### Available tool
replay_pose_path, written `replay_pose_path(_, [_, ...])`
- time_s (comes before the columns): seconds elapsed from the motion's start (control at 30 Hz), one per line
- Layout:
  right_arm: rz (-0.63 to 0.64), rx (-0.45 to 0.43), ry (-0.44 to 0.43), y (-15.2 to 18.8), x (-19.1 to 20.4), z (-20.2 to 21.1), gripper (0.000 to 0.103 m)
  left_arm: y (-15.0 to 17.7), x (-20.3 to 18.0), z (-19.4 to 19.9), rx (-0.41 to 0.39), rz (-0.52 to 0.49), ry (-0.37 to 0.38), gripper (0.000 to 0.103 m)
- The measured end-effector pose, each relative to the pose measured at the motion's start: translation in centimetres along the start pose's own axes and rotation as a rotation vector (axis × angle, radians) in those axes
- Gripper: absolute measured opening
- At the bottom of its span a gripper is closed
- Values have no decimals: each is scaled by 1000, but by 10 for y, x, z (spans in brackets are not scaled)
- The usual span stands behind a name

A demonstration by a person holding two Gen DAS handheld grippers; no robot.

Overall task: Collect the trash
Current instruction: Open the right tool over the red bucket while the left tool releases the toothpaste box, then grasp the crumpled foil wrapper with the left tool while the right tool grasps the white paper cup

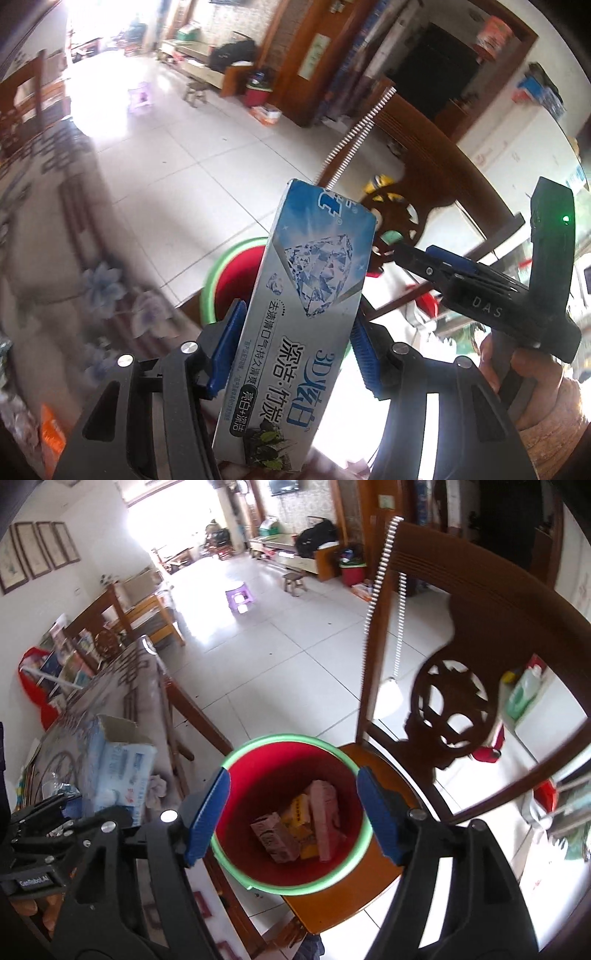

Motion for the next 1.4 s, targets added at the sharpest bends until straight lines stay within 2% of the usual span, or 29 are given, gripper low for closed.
replay_pose_path(0.07, [-2,3,12,3,-7,2,69,-3,-6,-5,-7,-11,7,76])
replay_pose_path(0.2, [1,-2,16,9,-8,8,69,-2,-13,-2,-19,-19,22,76])
replay_pose_path(0.4, [27,-4,-14,14,10,13,69,11,-5,29,-76,9,-20,76])
replay_pose_path(0.63, [118,-4,-71,18,59,19,70,34,29,96,-214,120,-128,76])
replay_pose_path(0.87, [229,-6,-142,30,121,33,72,83,69,172,-313,206,-295,76])
replay_pose_path(1.17, [353,8,-178,65,192,52,72,183,127,228,-272,346,-385,75])
replay_pose_path(1.27, [383,21,-190,82,216,62,72,209,140,238,-254,371,-364,75])
replay_pose_path(1.4, [411,39,-199,106,241,74,72,233,142,231,-195,363,-282,75])
Point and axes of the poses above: each gripper's, at about its wrist camera, not at the fingertips, and z roughly against the way its jaws point, x to its left, y to its underside, the point moved 6 cm from there along -z, roughly the way its jaws point, and after that the axes turned 15 degrees about y, right-handed, at the moved point
